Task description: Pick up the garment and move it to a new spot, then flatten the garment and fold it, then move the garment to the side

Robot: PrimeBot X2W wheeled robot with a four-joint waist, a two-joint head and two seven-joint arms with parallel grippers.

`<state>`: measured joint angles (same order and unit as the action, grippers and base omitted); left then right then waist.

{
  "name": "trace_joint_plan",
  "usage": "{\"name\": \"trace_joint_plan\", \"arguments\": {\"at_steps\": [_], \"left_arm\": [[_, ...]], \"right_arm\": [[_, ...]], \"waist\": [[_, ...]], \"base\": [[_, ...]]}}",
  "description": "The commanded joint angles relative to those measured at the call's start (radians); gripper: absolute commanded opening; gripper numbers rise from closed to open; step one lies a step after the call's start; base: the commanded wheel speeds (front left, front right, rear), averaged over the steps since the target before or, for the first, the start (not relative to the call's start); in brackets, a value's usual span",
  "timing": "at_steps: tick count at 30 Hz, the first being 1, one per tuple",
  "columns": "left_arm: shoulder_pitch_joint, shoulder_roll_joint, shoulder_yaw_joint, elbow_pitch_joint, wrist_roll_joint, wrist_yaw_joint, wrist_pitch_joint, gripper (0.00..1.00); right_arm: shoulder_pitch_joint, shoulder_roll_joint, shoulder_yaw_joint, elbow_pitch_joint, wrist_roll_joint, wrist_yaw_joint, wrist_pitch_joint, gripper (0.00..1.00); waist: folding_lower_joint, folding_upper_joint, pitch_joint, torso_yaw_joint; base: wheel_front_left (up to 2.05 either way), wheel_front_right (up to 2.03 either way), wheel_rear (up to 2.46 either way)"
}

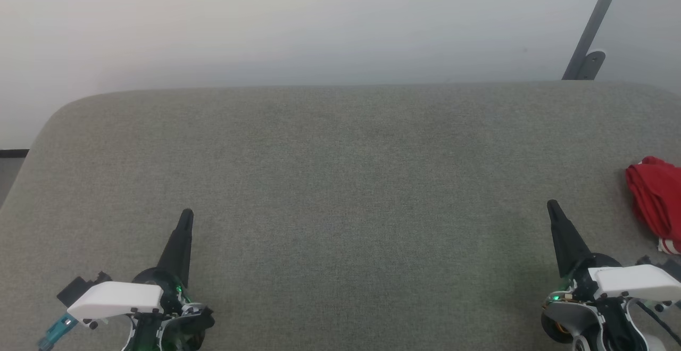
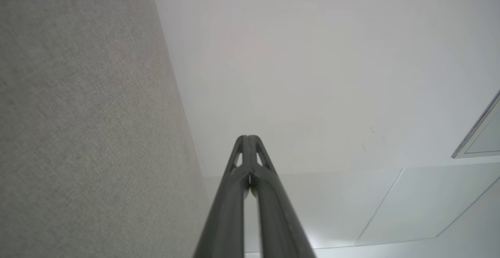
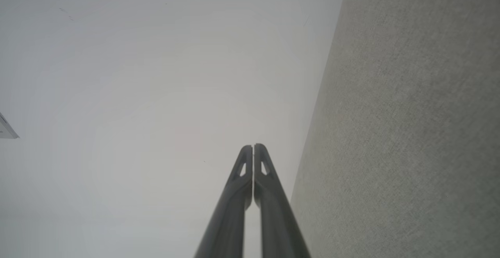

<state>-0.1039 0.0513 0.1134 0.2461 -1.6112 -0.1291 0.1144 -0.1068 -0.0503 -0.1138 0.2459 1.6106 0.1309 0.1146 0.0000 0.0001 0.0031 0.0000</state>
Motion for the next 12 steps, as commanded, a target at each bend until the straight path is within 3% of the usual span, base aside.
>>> {"name": "trace_joint_plan", "arguments": {"at_steps": [1, 12], "left_arm": [[-0.011, -0.002, 0.0, -0.001, -0.003, -0.003, 0.003, 0.0], [-0.011, -0.002, 0.001, -0.001, -0.003, -0.003, 0.003, 0.0]], "right_arm": [[-0.005, 0.003, -0.001, 0.0, 0.004, 0.0, 0.002, 0.0], [-0.005, 0.003, 0.0, 0.0, 0.004, 0.0, 0.002, 0.0]], "waist": [[0.0, -0.0001, 0.0, 0.0], [0.0, -0.0001, 0.0, 0.0]], "base": [[0.0, 0.0, 0.0], [0.0, 0.0, 0.0]]}}
